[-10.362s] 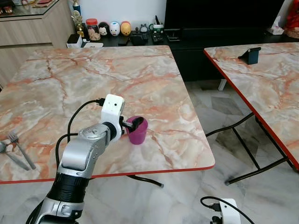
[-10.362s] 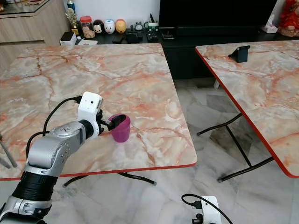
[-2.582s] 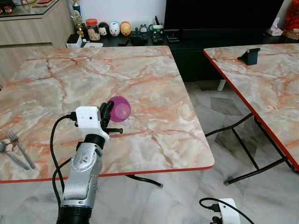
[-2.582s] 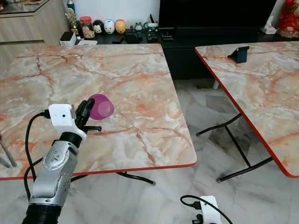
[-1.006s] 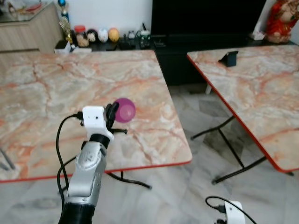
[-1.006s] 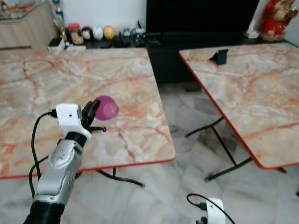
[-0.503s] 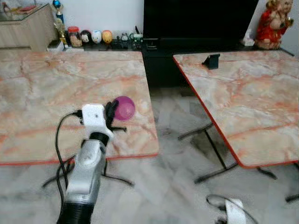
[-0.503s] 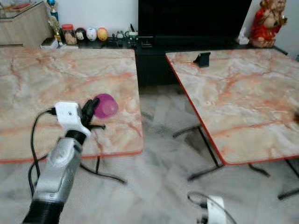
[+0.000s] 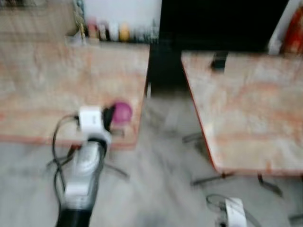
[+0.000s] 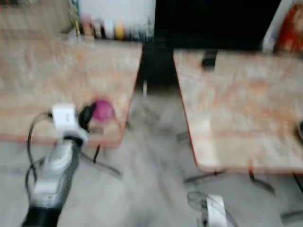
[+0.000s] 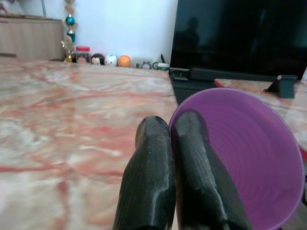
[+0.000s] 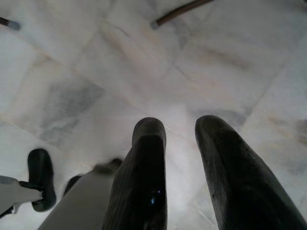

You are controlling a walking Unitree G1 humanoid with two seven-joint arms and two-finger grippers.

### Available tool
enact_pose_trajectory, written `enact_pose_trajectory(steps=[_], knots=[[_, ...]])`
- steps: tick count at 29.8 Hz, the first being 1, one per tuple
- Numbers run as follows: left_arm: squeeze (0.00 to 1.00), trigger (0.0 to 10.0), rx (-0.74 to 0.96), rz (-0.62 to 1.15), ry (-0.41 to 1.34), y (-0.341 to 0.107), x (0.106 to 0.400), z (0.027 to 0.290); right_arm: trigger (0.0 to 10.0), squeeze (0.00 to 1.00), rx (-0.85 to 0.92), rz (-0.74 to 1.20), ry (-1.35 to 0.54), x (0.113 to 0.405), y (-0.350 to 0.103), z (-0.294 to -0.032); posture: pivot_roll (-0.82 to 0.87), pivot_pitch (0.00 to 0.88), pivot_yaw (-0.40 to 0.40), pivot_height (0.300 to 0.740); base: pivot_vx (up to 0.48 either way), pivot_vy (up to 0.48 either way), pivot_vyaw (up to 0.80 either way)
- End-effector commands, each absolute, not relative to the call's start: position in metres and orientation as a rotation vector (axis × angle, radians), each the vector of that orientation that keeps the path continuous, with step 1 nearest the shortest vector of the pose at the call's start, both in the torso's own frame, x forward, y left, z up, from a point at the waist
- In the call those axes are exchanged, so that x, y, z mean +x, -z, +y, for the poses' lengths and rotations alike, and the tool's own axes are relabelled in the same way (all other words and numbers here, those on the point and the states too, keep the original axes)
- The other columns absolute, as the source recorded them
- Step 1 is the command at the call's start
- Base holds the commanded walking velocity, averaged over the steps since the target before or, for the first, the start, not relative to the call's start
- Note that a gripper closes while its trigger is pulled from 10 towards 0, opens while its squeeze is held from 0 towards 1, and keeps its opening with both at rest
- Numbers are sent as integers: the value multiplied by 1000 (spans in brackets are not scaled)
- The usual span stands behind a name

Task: Setting the table

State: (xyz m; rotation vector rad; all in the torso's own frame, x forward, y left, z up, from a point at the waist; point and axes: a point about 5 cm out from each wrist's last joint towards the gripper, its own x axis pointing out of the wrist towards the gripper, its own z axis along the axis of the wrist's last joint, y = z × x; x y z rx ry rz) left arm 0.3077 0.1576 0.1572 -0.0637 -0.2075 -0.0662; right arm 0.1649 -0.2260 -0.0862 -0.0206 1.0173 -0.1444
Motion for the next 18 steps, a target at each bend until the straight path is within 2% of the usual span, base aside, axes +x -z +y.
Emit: enact_pose_trajectory(steps=[1,18], knots=[[0,10000,-56,-230,98,-163,309,147,10000,0,-20,1018,174,162,85,-235,81,0,-41,740,0,-356,0],[0,10000,-45,-231,111,-162,306,146,10000,0,-18,1024,170,159,87,-234,87,0,-39,740,0,-383,0]])
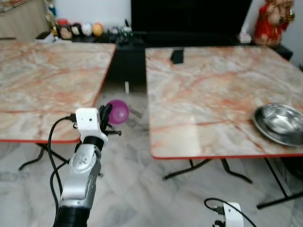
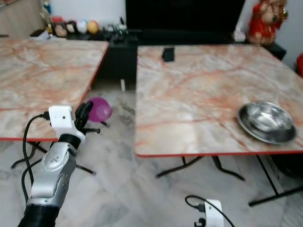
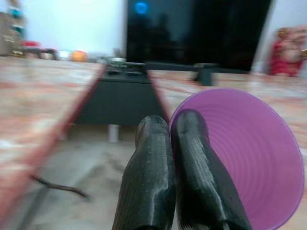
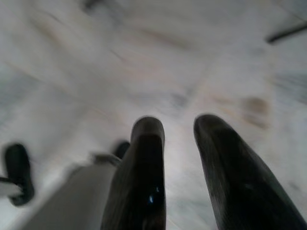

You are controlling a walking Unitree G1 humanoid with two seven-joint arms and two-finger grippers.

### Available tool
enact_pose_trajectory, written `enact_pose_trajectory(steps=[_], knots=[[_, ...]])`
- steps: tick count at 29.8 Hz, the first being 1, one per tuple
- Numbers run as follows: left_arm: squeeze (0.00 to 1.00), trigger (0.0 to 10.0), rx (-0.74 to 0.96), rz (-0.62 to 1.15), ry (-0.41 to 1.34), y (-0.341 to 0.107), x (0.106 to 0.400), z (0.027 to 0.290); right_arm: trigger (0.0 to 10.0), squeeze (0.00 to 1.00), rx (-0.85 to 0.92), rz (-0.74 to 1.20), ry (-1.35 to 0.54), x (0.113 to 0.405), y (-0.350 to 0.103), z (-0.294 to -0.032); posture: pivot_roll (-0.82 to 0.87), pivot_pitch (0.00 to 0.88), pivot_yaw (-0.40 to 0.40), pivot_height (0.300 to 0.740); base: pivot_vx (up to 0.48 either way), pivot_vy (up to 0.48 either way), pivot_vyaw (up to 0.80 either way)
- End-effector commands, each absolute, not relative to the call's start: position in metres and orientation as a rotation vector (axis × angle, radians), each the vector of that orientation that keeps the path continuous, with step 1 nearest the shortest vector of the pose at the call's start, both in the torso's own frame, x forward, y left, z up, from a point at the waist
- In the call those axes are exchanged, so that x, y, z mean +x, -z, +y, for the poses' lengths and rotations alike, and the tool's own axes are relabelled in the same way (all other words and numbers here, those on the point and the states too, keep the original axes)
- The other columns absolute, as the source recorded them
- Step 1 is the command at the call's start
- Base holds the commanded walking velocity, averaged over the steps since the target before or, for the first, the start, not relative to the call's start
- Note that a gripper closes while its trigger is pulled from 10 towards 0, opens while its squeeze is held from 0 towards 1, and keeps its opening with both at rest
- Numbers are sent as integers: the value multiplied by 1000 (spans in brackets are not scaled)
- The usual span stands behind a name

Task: Setting the table

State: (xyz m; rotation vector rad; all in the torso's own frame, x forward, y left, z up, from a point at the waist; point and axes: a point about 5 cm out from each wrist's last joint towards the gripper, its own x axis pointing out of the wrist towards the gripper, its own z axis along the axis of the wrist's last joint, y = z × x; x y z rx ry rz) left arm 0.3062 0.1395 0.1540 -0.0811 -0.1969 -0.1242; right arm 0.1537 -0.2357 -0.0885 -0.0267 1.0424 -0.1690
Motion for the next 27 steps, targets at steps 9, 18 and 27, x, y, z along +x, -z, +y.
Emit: enact_pose_trajectory(steps=[9,18,27], knots=[[0,10000,-40,-230,110,-162,307,148,10000,0,-17,1024,175,158,87,-233,84,0,-37,740,0,-410,0],[0,10000,-36,-229,109,-161,306,149,10000,0,-45,1025,162,158,87,-234,84,0,-38,740,0,-368,267],[0,10000,-22,-225,109,-161,306,152,10000,0,-25,1024,171,158,87,-234,83,0,-41,740,0,-382,150]])
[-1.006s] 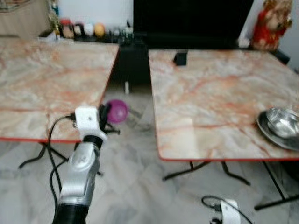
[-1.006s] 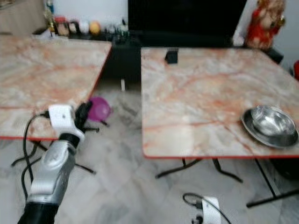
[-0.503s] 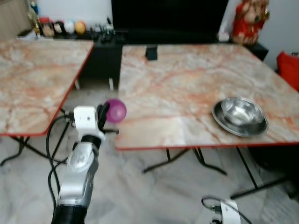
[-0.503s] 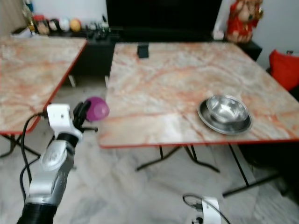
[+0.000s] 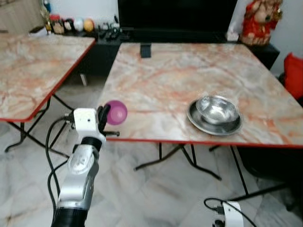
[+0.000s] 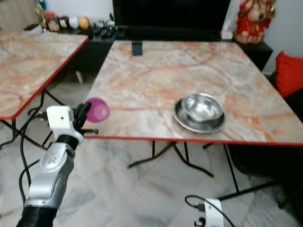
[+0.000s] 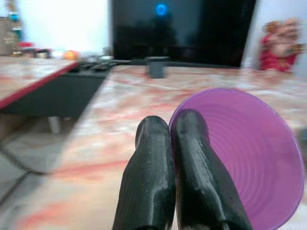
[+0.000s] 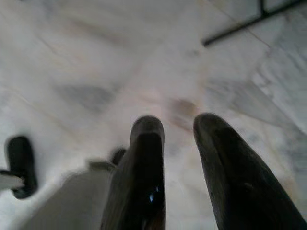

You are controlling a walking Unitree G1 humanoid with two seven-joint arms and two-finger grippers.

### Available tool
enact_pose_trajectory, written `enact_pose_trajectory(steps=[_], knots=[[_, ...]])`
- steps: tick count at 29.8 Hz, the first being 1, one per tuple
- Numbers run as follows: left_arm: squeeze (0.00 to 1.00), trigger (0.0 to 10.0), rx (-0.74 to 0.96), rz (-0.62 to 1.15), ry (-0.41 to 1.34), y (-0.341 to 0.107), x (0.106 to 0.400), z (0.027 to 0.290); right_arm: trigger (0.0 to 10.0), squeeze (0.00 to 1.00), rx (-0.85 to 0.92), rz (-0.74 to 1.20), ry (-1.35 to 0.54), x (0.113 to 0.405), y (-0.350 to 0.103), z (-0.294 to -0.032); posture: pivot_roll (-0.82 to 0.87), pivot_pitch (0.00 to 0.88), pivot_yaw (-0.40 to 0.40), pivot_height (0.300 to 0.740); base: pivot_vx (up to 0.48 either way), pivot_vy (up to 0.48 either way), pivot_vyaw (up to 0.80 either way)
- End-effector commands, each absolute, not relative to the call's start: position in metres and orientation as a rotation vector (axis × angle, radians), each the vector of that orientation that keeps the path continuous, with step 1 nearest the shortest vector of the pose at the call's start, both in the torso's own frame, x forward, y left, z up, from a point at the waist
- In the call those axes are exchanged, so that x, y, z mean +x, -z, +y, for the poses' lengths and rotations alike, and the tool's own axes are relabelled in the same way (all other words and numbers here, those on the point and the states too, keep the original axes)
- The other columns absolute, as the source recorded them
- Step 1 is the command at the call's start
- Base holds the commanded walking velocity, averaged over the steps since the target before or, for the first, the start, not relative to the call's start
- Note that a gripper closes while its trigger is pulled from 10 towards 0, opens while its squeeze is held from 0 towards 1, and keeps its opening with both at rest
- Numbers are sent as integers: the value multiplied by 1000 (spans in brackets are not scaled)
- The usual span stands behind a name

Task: Setting the table

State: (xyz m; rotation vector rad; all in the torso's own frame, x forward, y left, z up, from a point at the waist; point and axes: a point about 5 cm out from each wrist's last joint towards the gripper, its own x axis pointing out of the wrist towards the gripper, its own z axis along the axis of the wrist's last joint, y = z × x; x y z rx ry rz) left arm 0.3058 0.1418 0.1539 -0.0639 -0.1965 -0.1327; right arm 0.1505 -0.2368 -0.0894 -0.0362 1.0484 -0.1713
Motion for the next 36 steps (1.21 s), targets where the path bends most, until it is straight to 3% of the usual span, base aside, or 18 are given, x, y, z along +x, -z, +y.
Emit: enact_pose_trajectory(steps=[1,12,36], knots=[[0,10000,-19,-225,109,-161,307,152,10000,0,-24,1023,172,159,87,-234,83,0,-41,740,0,-480,0],[0,10000,17,-223,104,-162,308,160,10000,0,-24,1021,173,160,86,-235,90,0,-47,740,0,-379,0],[0,10000,-5,-199,115,-163,315,169,10000,0,-26,1020,170,161,86,-235,92,0,-52,740,35,0,0]])
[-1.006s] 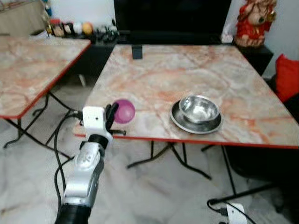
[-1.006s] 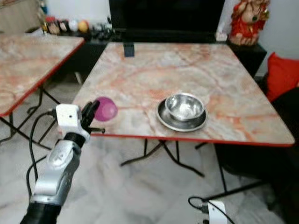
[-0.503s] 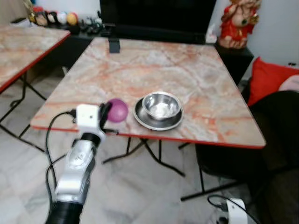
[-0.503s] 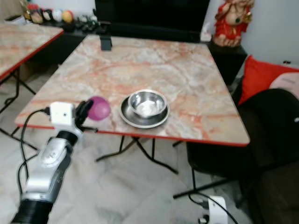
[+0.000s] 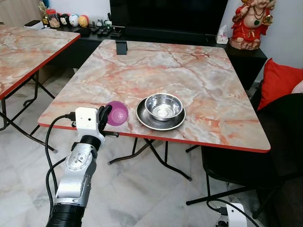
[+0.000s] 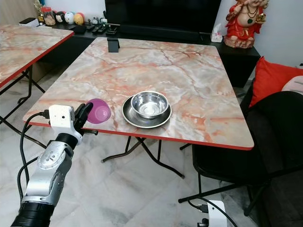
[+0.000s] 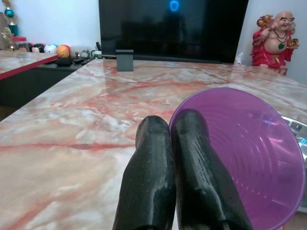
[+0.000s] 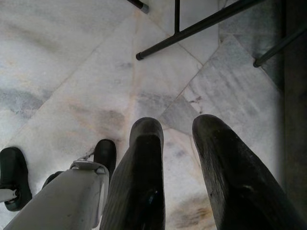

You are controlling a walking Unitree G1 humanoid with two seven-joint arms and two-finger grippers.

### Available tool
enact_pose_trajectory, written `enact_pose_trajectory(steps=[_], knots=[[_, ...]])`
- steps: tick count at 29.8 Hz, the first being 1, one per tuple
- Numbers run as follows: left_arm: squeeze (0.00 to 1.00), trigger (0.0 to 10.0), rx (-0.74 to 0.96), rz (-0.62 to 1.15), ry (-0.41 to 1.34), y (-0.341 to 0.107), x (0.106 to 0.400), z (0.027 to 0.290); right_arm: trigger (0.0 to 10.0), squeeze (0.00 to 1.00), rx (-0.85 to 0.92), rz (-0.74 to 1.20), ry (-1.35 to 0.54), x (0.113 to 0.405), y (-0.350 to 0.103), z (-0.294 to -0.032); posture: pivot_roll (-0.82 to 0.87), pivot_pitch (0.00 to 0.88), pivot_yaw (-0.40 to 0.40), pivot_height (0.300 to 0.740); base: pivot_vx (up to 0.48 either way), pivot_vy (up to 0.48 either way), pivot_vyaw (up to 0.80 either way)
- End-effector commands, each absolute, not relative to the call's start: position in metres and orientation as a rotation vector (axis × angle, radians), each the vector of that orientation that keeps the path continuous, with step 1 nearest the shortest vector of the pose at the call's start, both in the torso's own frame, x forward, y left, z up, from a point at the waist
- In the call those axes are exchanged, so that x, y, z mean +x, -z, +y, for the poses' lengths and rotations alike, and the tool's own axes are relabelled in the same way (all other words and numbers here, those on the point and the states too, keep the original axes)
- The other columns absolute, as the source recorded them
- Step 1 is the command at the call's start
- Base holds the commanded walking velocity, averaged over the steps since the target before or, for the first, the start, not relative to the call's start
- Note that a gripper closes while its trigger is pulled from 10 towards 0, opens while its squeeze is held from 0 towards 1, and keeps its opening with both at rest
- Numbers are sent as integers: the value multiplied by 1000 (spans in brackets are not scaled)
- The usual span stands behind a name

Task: Setting the table

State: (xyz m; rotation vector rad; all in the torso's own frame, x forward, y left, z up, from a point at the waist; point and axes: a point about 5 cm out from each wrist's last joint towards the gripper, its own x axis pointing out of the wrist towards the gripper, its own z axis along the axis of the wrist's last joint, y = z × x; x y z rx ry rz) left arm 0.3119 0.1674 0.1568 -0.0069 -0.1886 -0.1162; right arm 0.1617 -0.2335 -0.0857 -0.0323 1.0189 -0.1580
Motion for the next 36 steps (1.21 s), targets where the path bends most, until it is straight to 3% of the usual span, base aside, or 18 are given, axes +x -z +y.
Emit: enact_pose_trajectory(steps=[1,7,27,36], knots=[[0,10000,-5,-199,115,-163,315,169,10000,0,-26,1020,170,161,86,-235,92,0,-52,740,307,0,0],[0,10000,-7,-212,117,-167,317,168,10000,0,-25,1021,175,161,86,-235,87,0,-47,740,312,0,-395],[0,10000,-29,-248,112,-180,322,168,10000,0,-32,1019,166,162,85,-235,87,0,-51,740,316,0,0],[0,10000,-121,-252,125,-195,329,165,10000,0,-33,1023,158,162,85,-235,87,0,-53,740,305,0,0]])
